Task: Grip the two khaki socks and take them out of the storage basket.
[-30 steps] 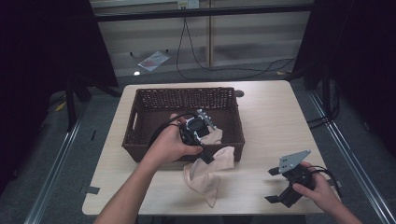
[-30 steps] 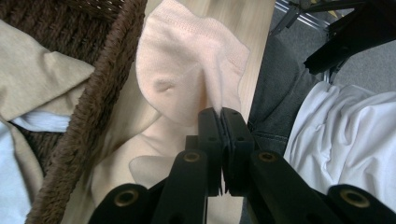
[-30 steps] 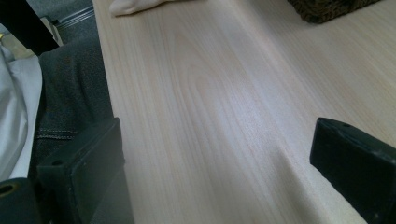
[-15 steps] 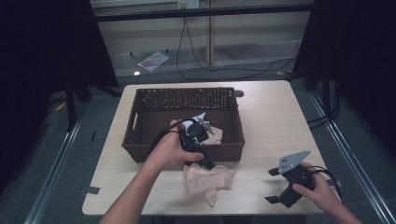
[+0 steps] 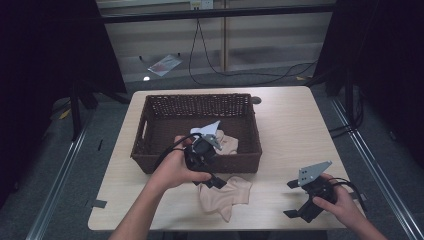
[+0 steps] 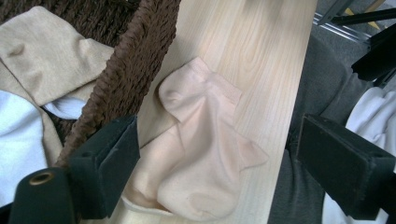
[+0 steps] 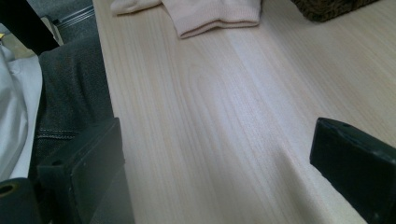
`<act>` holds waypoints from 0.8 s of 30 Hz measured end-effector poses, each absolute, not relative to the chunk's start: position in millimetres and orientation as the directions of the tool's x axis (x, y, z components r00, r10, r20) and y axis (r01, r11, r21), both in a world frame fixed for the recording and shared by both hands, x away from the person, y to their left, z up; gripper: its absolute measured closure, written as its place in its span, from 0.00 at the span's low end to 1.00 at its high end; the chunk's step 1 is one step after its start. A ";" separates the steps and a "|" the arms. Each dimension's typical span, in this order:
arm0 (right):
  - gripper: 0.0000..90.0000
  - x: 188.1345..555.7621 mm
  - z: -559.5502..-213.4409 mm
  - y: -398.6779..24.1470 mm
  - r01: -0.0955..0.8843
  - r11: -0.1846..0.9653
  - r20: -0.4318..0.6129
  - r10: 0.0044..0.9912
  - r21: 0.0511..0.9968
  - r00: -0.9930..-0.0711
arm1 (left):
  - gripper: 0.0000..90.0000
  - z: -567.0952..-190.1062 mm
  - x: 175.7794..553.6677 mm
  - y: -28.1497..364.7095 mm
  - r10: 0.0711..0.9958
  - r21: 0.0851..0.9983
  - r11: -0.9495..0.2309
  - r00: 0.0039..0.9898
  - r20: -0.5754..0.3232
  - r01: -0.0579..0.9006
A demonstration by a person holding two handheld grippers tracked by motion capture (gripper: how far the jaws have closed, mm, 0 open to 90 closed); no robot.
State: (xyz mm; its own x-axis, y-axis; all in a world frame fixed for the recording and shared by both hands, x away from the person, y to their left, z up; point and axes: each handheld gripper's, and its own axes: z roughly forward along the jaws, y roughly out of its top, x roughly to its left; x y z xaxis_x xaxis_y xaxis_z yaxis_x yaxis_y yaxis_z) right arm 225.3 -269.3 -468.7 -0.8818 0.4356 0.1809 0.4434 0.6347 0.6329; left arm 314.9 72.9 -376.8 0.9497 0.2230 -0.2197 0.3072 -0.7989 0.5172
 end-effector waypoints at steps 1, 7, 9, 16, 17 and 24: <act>0.03 225.5 -468.8 -269.6 0.440 0.635 0.178 0.434 0.635 -0.883 | 0.13 -377.7 313.5 73.9 0.223 0.524 -0.796 0.951 -0.212 0.304; 0.03 225.5 -468.8 -269.8 0.436 0.639 0.175 0.431 0.634 -0.885 | 0.09 -384.9 308.2 82.3 0.217 0.544 -0.789 0.958 -0.187 0.285; 0.03 225.1 -468.5 -269.9 0.441 0.637 0.178 0.435 0.632 -0.883 | 0.08 -387.2 307.1 86.4 0.215 0.551 -0.785 0.959 -0.187 0.283; 0.03 225.0 -468.6 -270.0 0.442 0.638 0.178 0.436 0.630 -0.882 | 0.06 -395.6 302.9 98.6 0.194 0.564 -0.783 0.965 -0.178 0.262; 0.03 225.1 -468.6 -270.2 0.441 0.637 0.177 0.436 0.633 -0.883 | 0.06 -396.9 302.6 100.8 0.197 0.564 -0.781 0.963 -0.186 0.269; 0.03 224.8 -468.3 -270.5 0.442 0.636 0.176 0.438 0.633 -0.882 | 0.05 -406.2 299.6 113.4 0.186 0.567 -0.779 0.962 -0.199 0.268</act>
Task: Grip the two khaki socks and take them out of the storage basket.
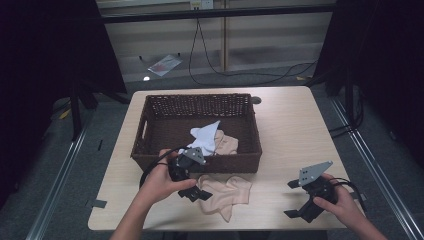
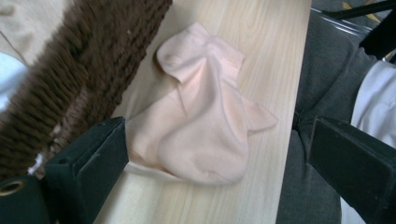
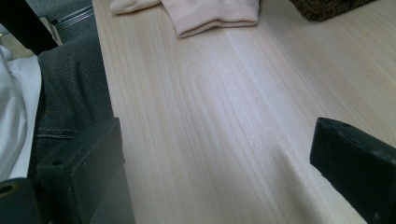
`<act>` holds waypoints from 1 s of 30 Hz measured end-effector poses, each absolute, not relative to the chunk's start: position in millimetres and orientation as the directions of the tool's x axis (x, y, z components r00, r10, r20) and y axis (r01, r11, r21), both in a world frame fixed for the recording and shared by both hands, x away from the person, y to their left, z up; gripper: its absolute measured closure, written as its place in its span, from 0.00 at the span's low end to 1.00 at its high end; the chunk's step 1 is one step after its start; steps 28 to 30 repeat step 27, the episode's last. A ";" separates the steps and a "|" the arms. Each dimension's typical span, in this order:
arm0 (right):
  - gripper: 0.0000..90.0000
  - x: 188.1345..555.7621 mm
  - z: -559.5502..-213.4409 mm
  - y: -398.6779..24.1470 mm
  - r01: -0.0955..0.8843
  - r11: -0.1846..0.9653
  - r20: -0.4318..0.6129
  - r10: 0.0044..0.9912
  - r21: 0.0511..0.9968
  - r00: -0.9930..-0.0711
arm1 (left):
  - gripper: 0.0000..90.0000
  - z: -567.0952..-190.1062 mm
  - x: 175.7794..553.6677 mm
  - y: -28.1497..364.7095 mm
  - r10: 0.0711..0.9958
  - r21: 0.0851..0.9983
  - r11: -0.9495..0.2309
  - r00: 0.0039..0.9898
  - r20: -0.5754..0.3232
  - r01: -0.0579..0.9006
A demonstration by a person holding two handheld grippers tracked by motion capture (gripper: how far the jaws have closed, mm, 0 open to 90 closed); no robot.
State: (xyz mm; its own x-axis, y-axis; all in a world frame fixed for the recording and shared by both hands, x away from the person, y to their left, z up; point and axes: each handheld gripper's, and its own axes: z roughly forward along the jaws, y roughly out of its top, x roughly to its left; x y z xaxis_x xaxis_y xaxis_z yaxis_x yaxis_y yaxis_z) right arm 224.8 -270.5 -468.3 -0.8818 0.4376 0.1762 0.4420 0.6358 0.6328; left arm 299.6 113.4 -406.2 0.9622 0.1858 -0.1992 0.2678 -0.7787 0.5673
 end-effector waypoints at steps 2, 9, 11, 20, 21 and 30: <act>0.03 224.9 -468.3 -270.5 0.442 0.636 0.176 0.437 0.632 -0.882 | 0.05 -409.7 298.8 116.3 0.174 0.574 -0.777 0.964 -0.202 0.261; 0.03 224.8 -468.0 -270.7 0.441 0.631 0.177 0.437 0.638 -0.882 | 0.05 -420.7 296.6 124.9 0.162 0.590 -0.764 0.963 -0.216 0.261; 0.03 224.7 -467.4 -271.1 0.442 0.632 0.176 0.440 0.636 -0.881 | 0.05 -423.6 296.3 127.9 0.158 0.597 -0.761 0.964 -0.212 0.256; 0.03 224.6 -465.4 -273.0 0.440 0.624 0.171 0.443 0.646 -0.880 | 0.05 -434.4 293.4 134.3 0.161 0.586 -0.771 0.966 -0.200 0.250; 0.03 224.5 -465.3 -273.0 0.441 0.624 0.172 0.444 0.645 -0.879 | 0.05 -434.9 293.3 134.1 0.160 0.589 -0.770 0.967 -0.196 0.247; 0.03 224.5 -465.4 -273.6 0.440 0.623 0.169 0.445 0.647 -0.879 | 0.05 -439.2 293.6 133.3 0.155 0.583 -0.777 0.970 -0.189 0.238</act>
